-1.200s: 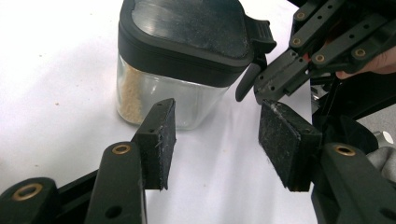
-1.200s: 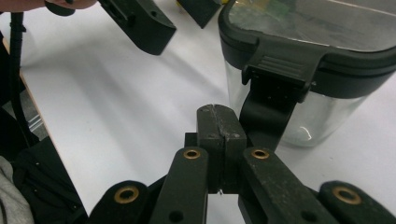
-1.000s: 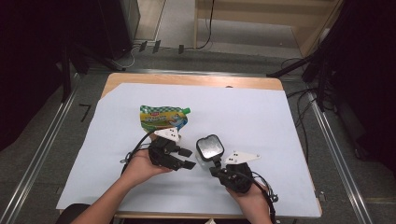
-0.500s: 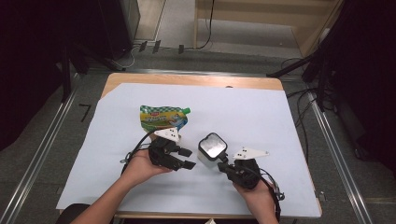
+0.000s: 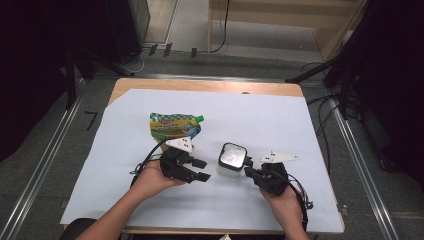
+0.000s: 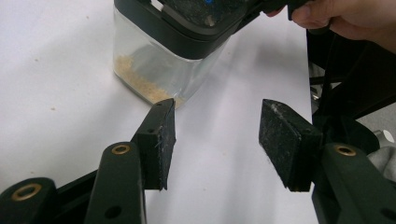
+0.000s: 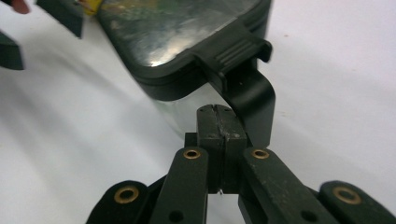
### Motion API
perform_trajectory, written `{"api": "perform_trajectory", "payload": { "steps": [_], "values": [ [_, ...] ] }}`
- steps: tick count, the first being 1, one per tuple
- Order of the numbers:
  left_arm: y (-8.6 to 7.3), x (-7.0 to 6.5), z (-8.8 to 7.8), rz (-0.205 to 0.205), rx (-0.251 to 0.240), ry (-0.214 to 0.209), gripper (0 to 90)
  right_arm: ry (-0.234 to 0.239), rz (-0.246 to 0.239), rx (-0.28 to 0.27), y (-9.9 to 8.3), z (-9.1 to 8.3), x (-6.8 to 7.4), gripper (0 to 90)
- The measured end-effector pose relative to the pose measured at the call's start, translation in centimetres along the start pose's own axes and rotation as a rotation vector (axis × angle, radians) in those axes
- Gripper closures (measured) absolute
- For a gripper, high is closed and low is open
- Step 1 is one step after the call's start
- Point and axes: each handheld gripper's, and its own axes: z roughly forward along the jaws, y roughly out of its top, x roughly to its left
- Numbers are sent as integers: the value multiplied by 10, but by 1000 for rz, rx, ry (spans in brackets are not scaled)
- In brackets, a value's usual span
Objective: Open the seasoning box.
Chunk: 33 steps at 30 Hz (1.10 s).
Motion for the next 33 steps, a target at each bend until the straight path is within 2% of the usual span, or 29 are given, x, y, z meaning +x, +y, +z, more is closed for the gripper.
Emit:
{"api": "perform_trajectory", "payload": {
  "steps": [4,5,6,9,13,17,18,21,22,25,28,33],
  "values": [
    [1,0,0,-14,-12,8,485,-15,9,-2,2,-1,-8,900],
    [2,-2,0,8,-22,29,490,-17,12,-3,2,-1,-9,900],
    [2,-2,0,16,-23,32,496,-22,14,-2,3,-1,-11,900],
    [3,-3,1,21,-30,40,497,-26,19,-2,3,-1,-13,900],
    [3,-1,4,47,-46,28,467,-42,21,-3,4,0,-19,900],
    [5,-1,6,43,-52,25,454,-48,15,-2,6,2,-24,900],
    [8,-1,8,26,-49,23,432,-48,19,1,8,6,-28,900],
    [13,-2,10,9,-36,13,384,-38,34,1,10,5,-30,900],
    [15,-3,11,17,-31,14,348,-38,31,0,10,0,-31,900],
    [23,-5,13,36,-6,34,313,-45,36,-2,10,-5,-32,900],
    [28,-3,15,27,-17,32,245,-68,65,-29,10,-14,-37,900],
    [38,-1,19,26,-29,31,227,-93,63,-24,14,-9,-41,900]
  ]
}}
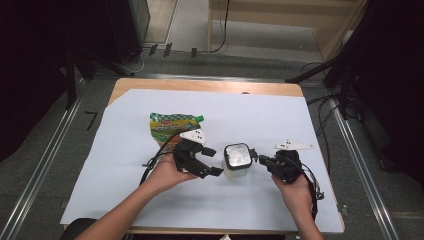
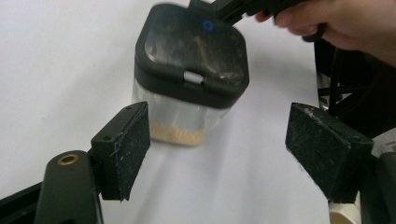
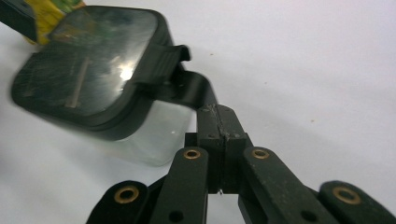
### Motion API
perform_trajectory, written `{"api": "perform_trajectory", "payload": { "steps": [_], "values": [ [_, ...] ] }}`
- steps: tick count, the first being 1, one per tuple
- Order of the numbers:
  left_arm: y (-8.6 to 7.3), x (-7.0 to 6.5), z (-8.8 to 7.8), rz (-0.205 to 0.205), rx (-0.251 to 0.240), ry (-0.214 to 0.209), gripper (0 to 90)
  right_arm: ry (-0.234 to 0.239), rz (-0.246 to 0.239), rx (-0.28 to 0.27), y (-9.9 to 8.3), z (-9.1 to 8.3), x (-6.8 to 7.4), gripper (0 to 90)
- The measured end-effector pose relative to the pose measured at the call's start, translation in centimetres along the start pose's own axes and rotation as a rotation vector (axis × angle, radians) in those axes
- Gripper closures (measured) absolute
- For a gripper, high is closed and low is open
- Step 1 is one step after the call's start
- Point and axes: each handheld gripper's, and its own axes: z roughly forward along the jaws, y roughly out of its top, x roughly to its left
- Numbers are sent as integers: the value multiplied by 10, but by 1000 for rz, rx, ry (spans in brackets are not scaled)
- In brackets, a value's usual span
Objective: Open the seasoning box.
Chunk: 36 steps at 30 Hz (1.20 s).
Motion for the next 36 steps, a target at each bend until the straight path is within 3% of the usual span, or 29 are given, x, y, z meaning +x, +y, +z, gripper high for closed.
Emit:
{"api": "perform_trajectory", "payload": {
  "steps": [2,5,9,14,17,20,23,25,27,31,36],
  "values": [
    [7,1,2,-11,-3,-8,226,-11,5,11,5,9,-5,900],
    [16,-3,5,4,-11,-9,226,-12,3,23,9,19,-8,900],
    [14,1,10,8,13,9,216,-35,3,32,11,29,-9,900],
    [12,6,16,19,10,-8,179,-61,-21,35,12,33,-7,900],
    [10,8,24,26,11,7,165,-71,-31,34,12,37,-6,900],
    [8,9,26,33,5,20,166,-64,-37,38,13,40,-5,900],
    [4,11,28,33,3,23,166,-22,-46,58,12,44,0,900],
    [3,11,30,34,5,20,166,2,-39,32,12,43,4,900],
    [2,9,31,47,11,33,156,-6,-48,17,13,42,7,900],
    [2,11,34,44,-11,20,157,-22,-43,26,12,43,5,900],
    [2,12,39,70,-23,16,145,-25,-39,38,10,45,2,900]
  ]
}}
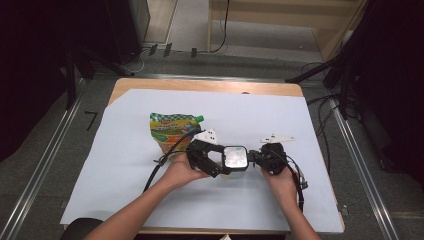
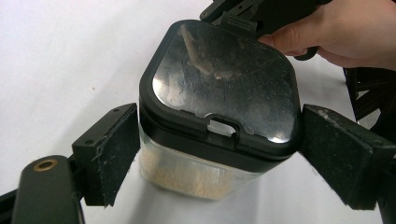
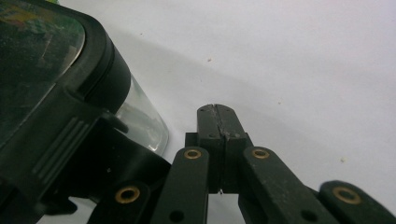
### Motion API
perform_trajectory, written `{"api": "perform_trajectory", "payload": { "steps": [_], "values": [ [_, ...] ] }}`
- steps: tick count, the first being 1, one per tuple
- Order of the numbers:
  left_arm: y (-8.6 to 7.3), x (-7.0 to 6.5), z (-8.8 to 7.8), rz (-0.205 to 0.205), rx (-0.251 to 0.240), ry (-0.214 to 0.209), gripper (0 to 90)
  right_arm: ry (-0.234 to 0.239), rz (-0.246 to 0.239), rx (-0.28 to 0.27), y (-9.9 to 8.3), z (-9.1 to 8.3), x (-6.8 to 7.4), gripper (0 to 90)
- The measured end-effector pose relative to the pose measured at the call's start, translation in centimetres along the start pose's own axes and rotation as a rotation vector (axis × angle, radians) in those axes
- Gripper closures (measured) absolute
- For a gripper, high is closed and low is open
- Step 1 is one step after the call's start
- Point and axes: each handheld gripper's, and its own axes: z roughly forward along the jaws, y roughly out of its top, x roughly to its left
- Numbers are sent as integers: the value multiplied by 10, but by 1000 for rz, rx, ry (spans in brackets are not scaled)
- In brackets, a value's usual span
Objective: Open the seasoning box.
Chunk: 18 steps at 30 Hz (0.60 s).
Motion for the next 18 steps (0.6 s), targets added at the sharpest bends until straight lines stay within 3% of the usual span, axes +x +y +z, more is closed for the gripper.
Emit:
{"api": "perform_trajectory", "payload": {
  "steps": [7,13,18],
  "values": [
    [-1,3,4,18,6,-13,126,-5,-7,-5,0,-3,1,900],
    [-2,1,12,55,30,15,119,1,8,-16,-3,-11,0,900],
    [-2,2,11,28,13,8,125,3,17,-22,-6,-22,-1,900]
  ]
}}
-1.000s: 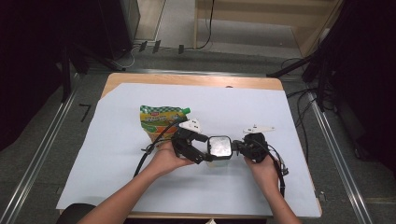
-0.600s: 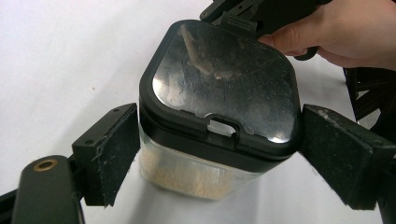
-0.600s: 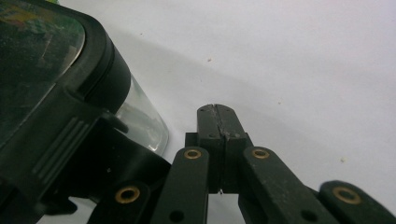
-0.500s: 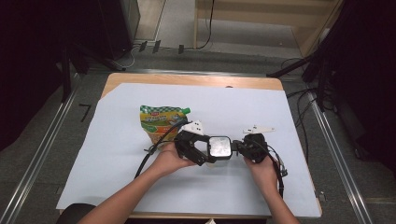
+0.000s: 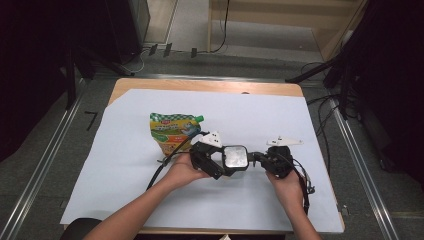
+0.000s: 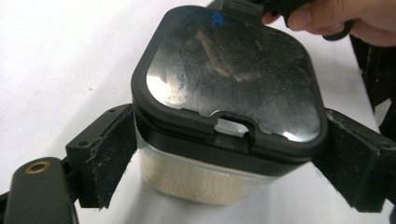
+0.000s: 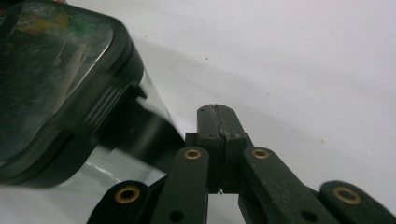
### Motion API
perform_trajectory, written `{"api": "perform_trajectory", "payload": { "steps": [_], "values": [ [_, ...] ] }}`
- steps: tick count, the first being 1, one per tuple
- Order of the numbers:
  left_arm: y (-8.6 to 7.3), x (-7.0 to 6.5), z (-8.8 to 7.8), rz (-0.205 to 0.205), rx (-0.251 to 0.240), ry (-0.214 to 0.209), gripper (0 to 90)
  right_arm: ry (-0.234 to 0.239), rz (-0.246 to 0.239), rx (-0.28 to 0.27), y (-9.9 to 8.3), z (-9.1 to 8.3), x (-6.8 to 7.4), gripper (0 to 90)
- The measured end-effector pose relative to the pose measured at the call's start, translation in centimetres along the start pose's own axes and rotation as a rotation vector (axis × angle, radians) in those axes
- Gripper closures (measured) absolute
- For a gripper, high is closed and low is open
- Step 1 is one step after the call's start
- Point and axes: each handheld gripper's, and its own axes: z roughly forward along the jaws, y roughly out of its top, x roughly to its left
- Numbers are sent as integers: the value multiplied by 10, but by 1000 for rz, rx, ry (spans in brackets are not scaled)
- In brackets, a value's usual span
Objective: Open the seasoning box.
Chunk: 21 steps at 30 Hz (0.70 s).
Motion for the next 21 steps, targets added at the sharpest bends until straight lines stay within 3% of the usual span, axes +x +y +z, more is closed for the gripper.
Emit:
{"api": "perform_trajectory", "payload": {
  "steps": [9,21],
  "values": [
    [2,-6,-1,44,0,29,144,-10,-6,9,-5,-9,4,900],
    [6,-8,-5,48,-17,30,147,-19,-7,17,-6,-9,6,900]
  ]
}}
